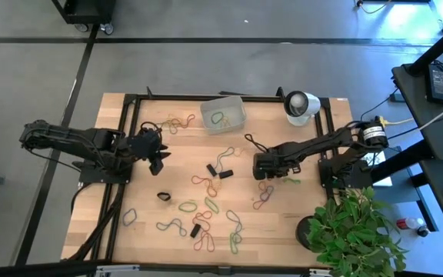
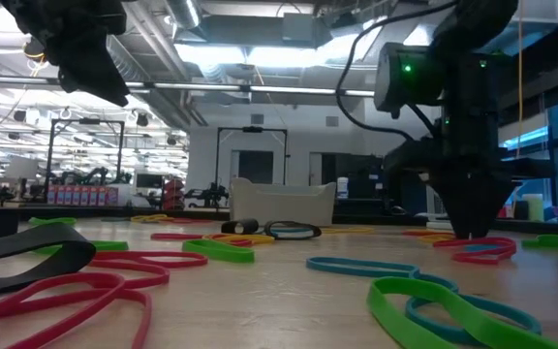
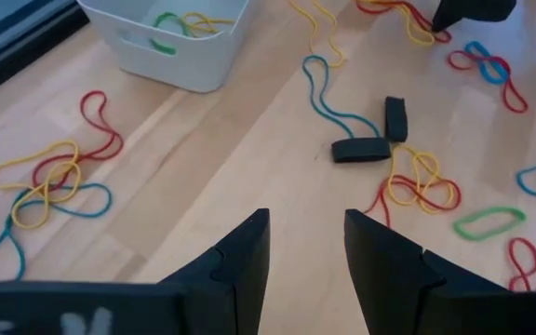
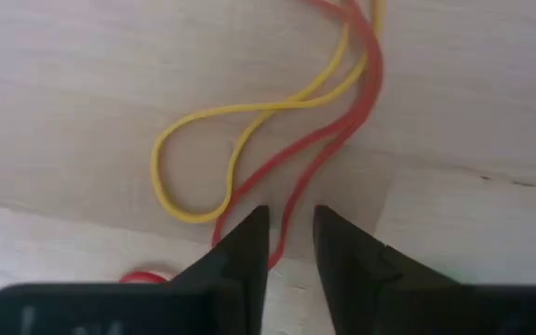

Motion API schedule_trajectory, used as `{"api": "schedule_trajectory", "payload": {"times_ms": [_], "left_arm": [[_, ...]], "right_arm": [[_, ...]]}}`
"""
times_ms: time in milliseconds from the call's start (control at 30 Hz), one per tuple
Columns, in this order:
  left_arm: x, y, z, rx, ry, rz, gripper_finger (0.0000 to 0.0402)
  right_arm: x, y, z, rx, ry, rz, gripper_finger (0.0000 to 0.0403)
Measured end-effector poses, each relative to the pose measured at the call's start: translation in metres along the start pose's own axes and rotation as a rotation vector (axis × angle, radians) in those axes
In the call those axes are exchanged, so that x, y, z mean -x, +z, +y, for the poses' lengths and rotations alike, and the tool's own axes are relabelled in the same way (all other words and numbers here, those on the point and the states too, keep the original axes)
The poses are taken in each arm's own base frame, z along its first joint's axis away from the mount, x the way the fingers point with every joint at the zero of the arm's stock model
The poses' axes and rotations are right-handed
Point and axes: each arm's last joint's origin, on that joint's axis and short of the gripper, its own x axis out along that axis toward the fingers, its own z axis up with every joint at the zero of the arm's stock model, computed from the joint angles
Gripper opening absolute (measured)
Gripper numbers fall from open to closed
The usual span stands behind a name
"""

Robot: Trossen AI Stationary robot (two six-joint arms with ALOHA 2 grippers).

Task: Pick and place rubber bands into bin
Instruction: Put the red rubber band into the gray bin

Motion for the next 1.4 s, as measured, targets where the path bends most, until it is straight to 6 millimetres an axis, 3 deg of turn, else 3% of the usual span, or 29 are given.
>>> {"api": "schedule_trajectory", "payload": {"times_ms": [167, 333, 533, 667, 933, 1167, 1400], "left_arm": [[0.0, 0.0, 0.001, -0.042, 0.022, -0.012, 0.0135], [0.0, 0.001, 0.002, -0.037, 0.04, -0.022, 0.0135], [-0.001, 0.002, 0.005, -0.038, 0.045, -0.018, 0.0135], [-0.001, 0.003, 0.007, -0.029, 0.056, -0.019, 0.0135], [-0.003, 0.006, 0.012, 0.001, 0.089, -0.025, 0.0135], [-0.004, 0.008, 0.016, 0.026, 0.116, -0.032, 0.0135], [-0.005, 0.011, 0.021, 0.072, 0.144, -0.045, 0.0135]], "right_arm": [[-0.002, -0.004, -0.001, -0.008, -0.014, -0.011, 0.0014], [0.013, -0.01, 0.008, 0.021, -0.079, -0.018, 0.0004], [0.064, -0.017, 0.025, 0.069, -0.159, -0.086, 0.0002], [0.109, -0.021, 0.036, 0.099, -0.169, -0.167, 0.0002], [0.19, -0.015, 0.056, 0.115, 0.015, -0.467, 0.0001], [0.229, 0.017, 0.077, 0.241, 0.18, -0.702, 0.0], [0.231, 0.076, 0.101, 0.374, 0.25, -0.851, 0.0]]}}
